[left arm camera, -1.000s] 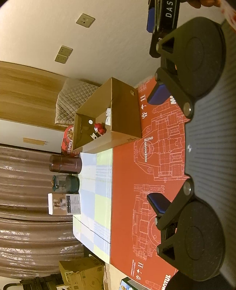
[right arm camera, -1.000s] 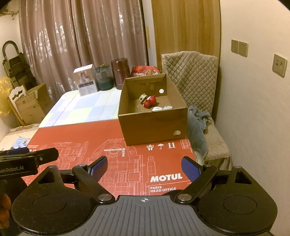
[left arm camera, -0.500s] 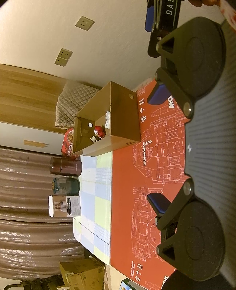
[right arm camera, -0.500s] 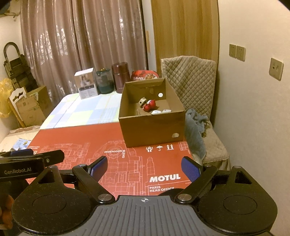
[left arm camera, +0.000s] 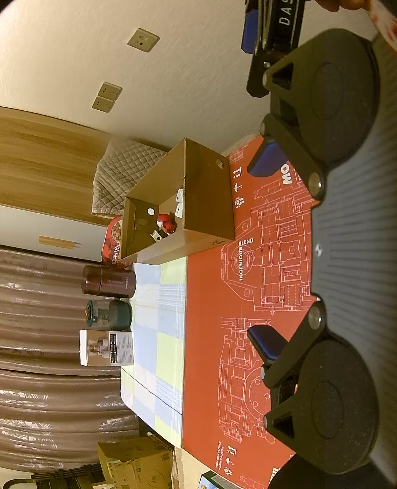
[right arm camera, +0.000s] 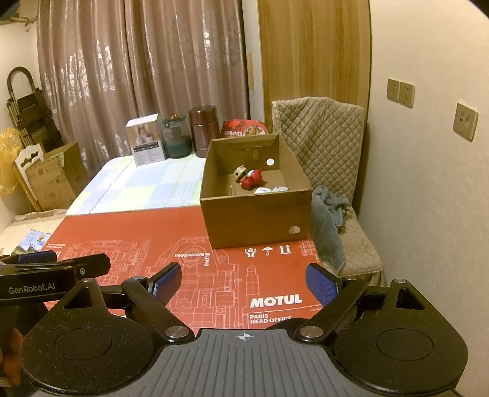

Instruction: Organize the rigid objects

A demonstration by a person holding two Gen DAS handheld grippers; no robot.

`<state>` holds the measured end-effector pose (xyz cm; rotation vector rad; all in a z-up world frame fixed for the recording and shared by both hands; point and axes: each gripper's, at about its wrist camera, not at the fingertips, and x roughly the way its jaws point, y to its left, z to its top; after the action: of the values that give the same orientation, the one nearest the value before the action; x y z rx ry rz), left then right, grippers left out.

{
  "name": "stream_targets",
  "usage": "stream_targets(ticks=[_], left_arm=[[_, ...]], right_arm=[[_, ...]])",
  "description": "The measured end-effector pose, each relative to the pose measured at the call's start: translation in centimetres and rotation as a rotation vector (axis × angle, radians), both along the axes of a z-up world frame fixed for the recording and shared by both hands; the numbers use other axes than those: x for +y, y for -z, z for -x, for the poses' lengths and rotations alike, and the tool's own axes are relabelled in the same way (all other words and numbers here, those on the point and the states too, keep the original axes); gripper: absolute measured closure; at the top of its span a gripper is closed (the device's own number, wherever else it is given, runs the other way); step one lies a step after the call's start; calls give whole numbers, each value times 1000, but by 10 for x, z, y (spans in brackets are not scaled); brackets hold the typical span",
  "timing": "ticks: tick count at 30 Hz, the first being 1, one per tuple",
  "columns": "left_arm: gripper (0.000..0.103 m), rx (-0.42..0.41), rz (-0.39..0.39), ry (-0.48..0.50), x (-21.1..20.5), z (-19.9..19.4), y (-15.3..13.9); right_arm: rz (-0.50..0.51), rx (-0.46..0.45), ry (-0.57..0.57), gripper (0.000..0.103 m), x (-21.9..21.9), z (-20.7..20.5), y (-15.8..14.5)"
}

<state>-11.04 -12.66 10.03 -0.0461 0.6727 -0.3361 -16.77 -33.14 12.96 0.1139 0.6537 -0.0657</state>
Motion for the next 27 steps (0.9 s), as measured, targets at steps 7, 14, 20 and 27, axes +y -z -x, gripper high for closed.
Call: stream_targets(ticks=[7,14,20,27], left_arm=[[1,0,-1,1,0,0,0],[1,0,-2,2,0,1,0],[1,3,-3,6,-2,0,1],[1,6,-2,7,-3,0,1]], right_arm=[[0,-3,-3,17,0,0,-1],[1,-3,-2,17,-1,0,-2],[0,0,1,17,-3,-1,-3],[-5,0,2,17,-4,-1,-3]])
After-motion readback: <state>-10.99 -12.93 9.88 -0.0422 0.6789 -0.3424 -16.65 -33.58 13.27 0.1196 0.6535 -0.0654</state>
